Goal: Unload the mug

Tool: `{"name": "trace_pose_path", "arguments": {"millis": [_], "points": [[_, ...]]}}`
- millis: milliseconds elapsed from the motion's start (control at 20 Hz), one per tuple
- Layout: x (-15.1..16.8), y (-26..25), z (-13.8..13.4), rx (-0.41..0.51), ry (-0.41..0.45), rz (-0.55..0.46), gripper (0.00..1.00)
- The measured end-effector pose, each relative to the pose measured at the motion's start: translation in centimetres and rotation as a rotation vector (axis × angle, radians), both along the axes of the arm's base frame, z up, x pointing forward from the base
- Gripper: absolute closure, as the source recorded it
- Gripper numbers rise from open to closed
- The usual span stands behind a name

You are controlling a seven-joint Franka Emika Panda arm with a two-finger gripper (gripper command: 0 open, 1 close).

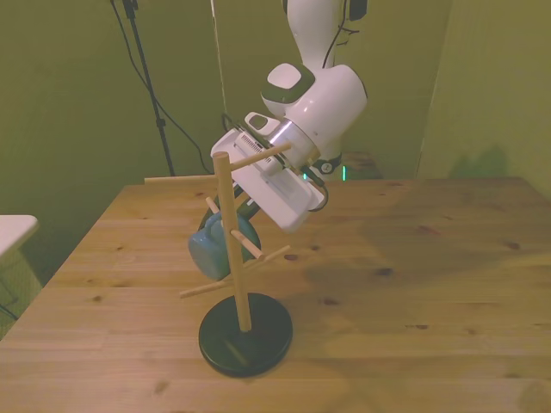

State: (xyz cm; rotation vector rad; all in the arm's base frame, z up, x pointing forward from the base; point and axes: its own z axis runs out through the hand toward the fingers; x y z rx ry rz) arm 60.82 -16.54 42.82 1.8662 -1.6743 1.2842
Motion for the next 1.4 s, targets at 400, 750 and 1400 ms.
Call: {"name": "trace_pose_path", "arguments": {"millis": [400, 750, 1400], "points": [[-0.8, 0.3, 0.6, 0.013, -0.018, -0.004, 1.00], [-2.2, 0.7, 2.1, 0.019, -0.038, -0.003, 1.00], [-7.2, 0.8, 3.0, 0.044, -0.040, -0.018, 1.00]]}}
